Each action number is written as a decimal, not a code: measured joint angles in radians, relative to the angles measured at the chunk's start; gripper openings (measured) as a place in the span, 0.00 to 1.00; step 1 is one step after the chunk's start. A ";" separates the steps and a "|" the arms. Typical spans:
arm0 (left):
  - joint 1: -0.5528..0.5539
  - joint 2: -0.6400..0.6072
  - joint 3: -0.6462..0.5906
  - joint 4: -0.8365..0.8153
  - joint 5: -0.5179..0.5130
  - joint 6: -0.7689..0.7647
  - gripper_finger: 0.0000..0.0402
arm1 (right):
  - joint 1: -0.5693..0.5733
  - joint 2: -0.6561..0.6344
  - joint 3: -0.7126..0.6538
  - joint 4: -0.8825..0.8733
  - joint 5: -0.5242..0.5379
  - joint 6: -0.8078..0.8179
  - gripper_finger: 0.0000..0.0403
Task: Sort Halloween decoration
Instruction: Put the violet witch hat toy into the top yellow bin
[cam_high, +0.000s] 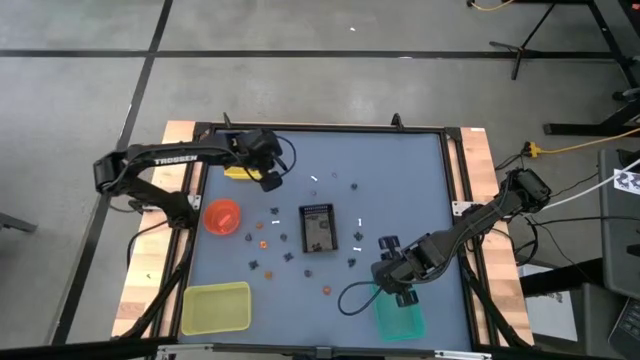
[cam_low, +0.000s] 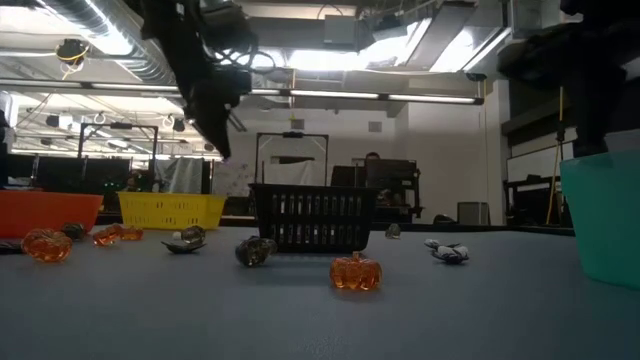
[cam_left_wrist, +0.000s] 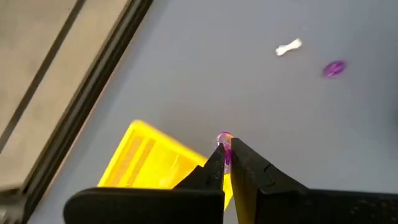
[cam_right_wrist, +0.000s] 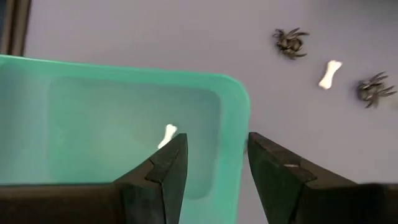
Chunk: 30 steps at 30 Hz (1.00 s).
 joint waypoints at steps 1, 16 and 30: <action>0.004 -0.005 0.000 -0.027 -0.010 -0.008 0.00 | 0.000 0.000 0.000 0.000 0.007 -0.004 0.41; 0.064 -0.009 0.000 -0.213 -0.145 -0.034 0.00 | 0.000 0.000 0.000 0.000 0.048 -0.027 0.41; 0.068 -0.009 0.000 -0.239 -0.150 0.002 0.03 | 0.000 0.000 0.000 0.000 0.048 -0.027 0.41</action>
